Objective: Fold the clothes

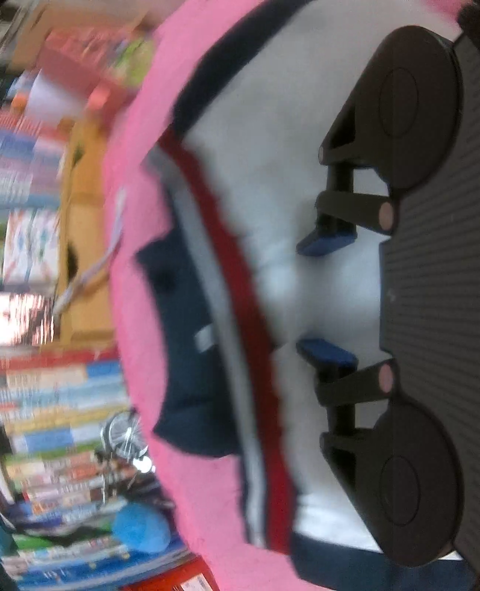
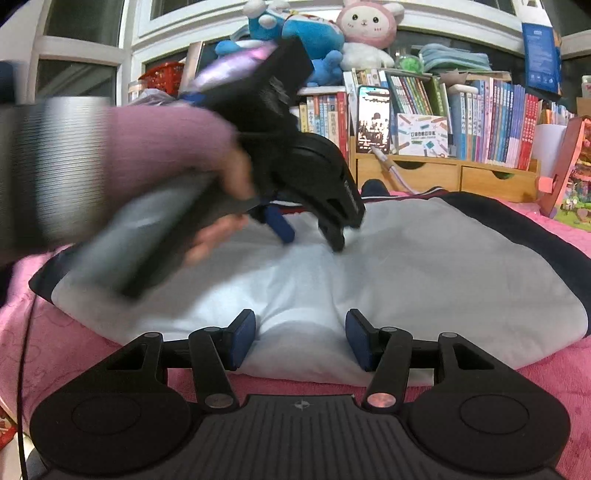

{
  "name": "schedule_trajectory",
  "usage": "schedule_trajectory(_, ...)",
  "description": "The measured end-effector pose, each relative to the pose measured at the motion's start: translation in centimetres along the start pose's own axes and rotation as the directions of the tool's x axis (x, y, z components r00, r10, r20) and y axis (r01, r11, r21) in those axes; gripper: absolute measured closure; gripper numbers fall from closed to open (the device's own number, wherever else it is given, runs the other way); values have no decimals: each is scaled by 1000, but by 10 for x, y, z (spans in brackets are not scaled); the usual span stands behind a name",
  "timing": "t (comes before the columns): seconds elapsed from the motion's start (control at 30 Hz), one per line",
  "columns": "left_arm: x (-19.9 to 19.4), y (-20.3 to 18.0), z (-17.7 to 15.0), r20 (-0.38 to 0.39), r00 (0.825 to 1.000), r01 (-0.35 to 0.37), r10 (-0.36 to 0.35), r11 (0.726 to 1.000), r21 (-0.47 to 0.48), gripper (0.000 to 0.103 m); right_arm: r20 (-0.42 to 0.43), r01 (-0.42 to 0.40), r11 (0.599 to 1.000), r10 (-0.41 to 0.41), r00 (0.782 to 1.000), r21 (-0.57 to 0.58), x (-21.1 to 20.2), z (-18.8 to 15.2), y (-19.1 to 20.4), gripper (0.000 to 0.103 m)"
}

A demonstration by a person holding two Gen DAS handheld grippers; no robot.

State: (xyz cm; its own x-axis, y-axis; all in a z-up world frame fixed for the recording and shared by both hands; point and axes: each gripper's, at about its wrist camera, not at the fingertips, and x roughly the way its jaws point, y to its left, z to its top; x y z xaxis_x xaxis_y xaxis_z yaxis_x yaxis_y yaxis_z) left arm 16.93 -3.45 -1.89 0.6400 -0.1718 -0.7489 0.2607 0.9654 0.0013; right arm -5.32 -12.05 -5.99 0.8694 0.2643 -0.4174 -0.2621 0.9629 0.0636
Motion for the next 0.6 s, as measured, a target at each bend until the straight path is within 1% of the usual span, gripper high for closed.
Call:
schedule_trajectory(0.1, 14, 2, 20, 0, 1000, -23, 23, 999, -26, 58, 8, 1, 1000, -1, 1000, -2, -2, -2, 1, 49)
schedule_trajectory(0.13, 18, 5, 22, 8, 1000, -20, 21, 999, -43, 58, 11, 1, 1000, -1, 1000, -2, -2, -3, 1, 49)
schedule_trajectory(0.23, 28, 15, 24, 23, 1000, -14, 17, 992, -127, 60, 15, 0, 1000, 0, 1000, -4, -4, -5, 2, 49)
schedule_trajectory(0.33, 37, 17, 31, 32, 999, -30, 35, 991, -129, 60, 16, -2, 1000, 2, 1000, -5, -4, -6, 2, 50)
schedule_trajectory(0.43, 44, 15, 38, 25, 998, -54, 57, 992, -116, 60, 14, -5, 1000, 5, 1000, -6, -3, -4, 1, 50)
schedule_trajectory(0.5, 42, 14, 42, 14, 998, -61, 63, 991, -118, 63, 14, -8, 1000, 8, 1000, -9, -2, -4, 1, 49)
schedule_trajectory(0.57, 33, 16, 43, 22, 997, -66, 69, 990, -126, 72, 14, -11, 1000, 11, 1000, -11, -2, -5, 1, 49)
schedule_trajectory(0.6, 24, 18, 42, 33, 998, -56, 61, 989, -134, 72, 15, -11, 1000, 11, 1000, -12, -3, -5, 1, 49)
